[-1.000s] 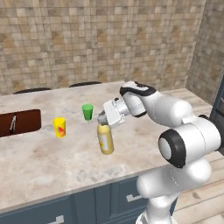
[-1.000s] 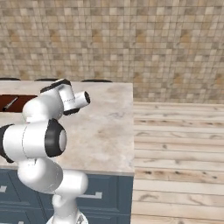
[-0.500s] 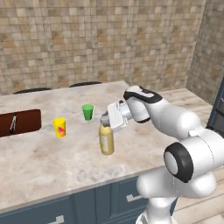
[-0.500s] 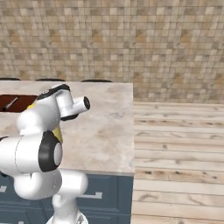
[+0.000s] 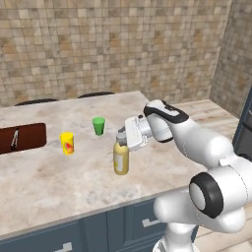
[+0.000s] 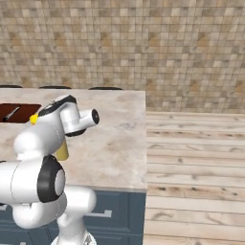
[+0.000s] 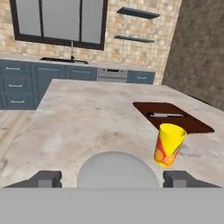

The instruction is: Place the drinks on the dining counter in a tight cluster.

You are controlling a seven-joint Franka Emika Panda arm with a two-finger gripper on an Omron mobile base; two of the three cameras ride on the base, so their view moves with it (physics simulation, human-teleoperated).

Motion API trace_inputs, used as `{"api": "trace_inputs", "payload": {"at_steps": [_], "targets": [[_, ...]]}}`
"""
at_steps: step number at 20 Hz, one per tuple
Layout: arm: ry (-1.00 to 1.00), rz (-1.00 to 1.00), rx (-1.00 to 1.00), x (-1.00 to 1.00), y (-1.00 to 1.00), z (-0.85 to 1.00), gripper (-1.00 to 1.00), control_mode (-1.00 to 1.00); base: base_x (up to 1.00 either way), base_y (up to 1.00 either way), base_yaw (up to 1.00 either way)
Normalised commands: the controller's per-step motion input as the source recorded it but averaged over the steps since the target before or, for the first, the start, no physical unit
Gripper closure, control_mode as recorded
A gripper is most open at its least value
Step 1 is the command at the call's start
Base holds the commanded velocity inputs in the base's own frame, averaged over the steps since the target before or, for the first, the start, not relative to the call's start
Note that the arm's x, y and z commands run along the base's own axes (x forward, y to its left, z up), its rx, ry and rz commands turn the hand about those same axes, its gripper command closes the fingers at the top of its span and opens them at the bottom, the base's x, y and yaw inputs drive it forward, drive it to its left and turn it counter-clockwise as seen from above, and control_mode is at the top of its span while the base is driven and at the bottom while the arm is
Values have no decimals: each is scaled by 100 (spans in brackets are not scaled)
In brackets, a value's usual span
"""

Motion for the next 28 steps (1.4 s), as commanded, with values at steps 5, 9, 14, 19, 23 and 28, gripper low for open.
{"api": "trace_inputs", "payload": {"at_steps": [5, 9, 14, 19, 23, 28], "targets": [[0, 0, 0, -1, -1, 0, -100, -100, 0, 0, 0], [-1, 0, 2, -2, -1, 10, -100, -100, 0, 0, 0], [-3, 0, 6, 0, -3, 18, -100, -100, 0, 0, 0], [-4, -6, 3, -17, -14, 16, -100, -100, 0, 0, 0], [-1, -15, 0, -33, -33, 11, -100, -100, 0, 0, 0], [0, -14, 1, -40, -31, 17, -100, -100, 0, 0, 0]]}}
